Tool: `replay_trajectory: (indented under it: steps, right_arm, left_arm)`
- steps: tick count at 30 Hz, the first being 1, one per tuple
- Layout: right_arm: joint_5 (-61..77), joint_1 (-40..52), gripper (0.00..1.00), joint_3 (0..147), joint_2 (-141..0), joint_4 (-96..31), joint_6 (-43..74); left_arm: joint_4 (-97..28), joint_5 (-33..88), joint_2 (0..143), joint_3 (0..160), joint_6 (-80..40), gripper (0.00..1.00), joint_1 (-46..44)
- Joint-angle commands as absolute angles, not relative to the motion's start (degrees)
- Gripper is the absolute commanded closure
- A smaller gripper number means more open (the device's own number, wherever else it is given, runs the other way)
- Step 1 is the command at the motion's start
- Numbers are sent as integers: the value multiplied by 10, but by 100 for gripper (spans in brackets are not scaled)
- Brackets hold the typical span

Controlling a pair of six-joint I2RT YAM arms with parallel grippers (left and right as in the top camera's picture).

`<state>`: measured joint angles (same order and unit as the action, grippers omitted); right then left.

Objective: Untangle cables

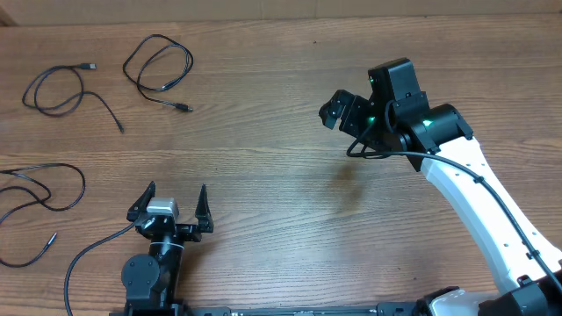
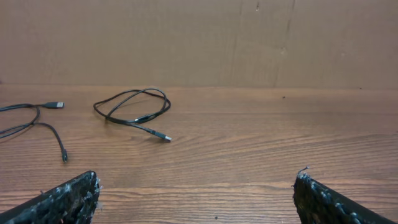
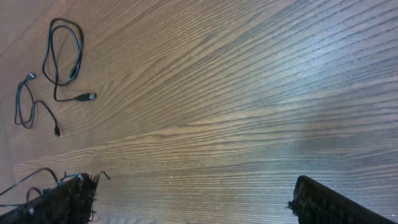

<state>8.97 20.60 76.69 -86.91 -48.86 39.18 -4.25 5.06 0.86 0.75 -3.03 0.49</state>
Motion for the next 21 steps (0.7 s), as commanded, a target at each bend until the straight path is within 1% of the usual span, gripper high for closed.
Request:
replay_trajectory:
  steps: [1,10,14,21]
  right_arm:
    - [86,202,0,761,-853,-485,390]
    - [86,202,0,738,-768,-481,390]
    - [86,202,0,672,-691,-481,390]
    - [86,202,0,511,-496,-482,390]
  left_arm:
    - [-41,45,2,3,-26,0,8]
    - [-41,45,2,3,-26,0,8]
    - [-41,45,2,3,-26,1,8]
    - [-41,45,2,3,-26,0,8]
